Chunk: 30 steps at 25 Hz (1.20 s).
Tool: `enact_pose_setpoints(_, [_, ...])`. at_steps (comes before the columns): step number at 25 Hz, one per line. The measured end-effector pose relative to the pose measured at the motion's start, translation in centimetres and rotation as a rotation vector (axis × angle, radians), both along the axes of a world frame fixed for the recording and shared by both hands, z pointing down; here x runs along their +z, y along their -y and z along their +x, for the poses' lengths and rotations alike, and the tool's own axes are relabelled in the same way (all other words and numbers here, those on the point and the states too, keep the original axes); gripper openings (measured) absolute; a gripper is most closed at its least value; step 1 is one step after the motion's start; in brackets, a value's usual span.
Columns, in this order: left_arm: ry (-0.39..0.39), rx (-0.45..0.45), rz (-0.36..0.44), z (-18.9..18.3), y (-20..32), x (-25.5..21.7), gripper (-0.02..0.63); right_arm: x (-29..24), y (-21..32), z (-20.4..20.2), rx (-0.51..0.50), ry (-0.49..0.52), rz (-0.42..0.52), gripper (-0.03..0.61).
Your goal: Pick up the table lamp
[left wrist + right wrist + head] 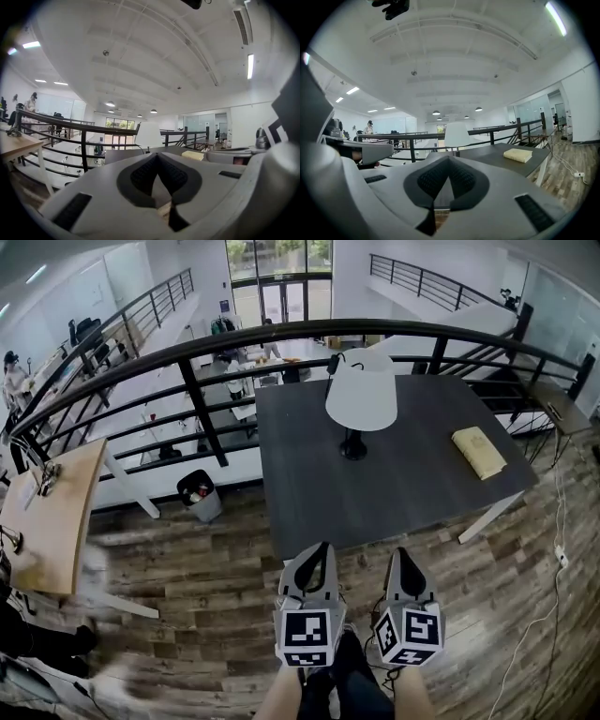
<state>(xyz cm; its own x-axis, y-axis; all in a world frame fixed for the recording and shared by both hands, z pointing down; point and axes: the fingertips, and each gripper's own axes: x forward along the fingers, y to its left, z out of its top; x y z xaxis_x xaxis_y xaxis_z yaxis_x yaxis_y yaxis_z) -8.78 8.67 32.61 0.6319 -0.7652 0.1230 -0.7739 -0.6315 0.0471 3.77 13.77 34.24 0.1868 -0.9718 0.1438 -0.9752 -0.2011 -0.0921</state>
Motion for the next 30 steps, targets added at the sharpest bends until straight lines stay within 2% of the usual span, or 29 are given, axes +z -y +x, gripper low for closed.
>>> enact_pose_setpoints(16, [0.030, -0.009, 0.023, 7.5, 10.4, 0.7, 0.017, 0.5, 11.2, 8.0, -0.102, -0.027, -0.013, 0.009])
enact_pose_setpoints(30, [0.050, -0.047, 0.004, 10.7, 18.2, 1.6, 0.017, 1.6, 19.0, 12.4, -0.203, -0.005, -0.012, 0.009])
